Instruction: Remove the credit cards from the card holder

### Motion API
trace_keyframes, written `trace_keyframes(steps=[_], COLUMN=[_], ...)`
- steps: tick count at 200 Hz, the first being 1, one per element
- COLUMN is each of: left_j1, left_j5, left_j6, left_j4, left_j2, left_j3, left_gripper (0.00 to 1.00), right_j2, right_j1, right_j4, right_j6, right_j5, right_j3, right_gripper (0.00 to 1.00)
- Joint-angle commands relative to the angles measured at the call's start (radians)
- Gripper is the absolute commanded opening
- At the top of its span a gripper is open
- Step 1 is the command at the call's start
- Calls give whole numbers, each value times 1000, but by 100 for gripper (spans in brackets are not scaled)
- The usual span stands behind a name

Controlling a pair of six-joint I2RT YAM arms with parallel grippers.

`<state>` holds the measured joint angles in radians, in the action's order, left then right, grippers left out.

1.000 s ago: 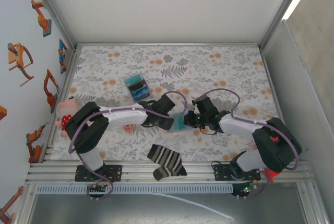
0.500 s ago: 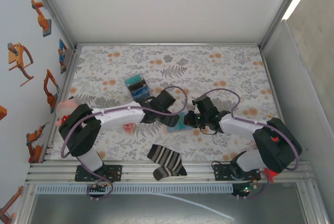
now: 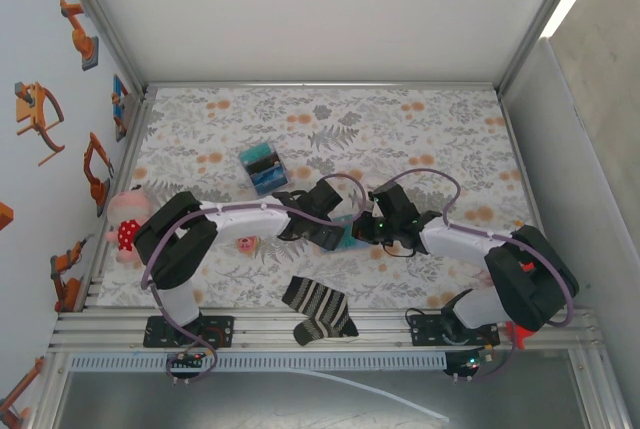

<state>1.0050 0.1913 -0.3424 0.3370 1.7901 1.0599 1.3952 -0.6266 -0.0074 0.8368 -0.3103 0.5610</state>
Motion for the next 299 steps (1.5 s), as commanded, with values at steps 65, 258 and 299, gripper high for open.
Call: trace_keyframes(steps=[65,258,299], left_j1=[7,7,7], left_j5=[39,-30,-28], left_j6=[20,-4,-1], left_j4=[50,10,10], left_j2=[9,24,17], left_j3=[12,3,4], left_gripper=[99,100,100], right_j2=[-69,54,65], right_j1=[12,10,10], right_j4=[-71,379,389], right_j6=[-13,114,117], right_j5=[37,-149,-154], right_j3=[-7,-113,-121], right_gripper=[0,13,9])
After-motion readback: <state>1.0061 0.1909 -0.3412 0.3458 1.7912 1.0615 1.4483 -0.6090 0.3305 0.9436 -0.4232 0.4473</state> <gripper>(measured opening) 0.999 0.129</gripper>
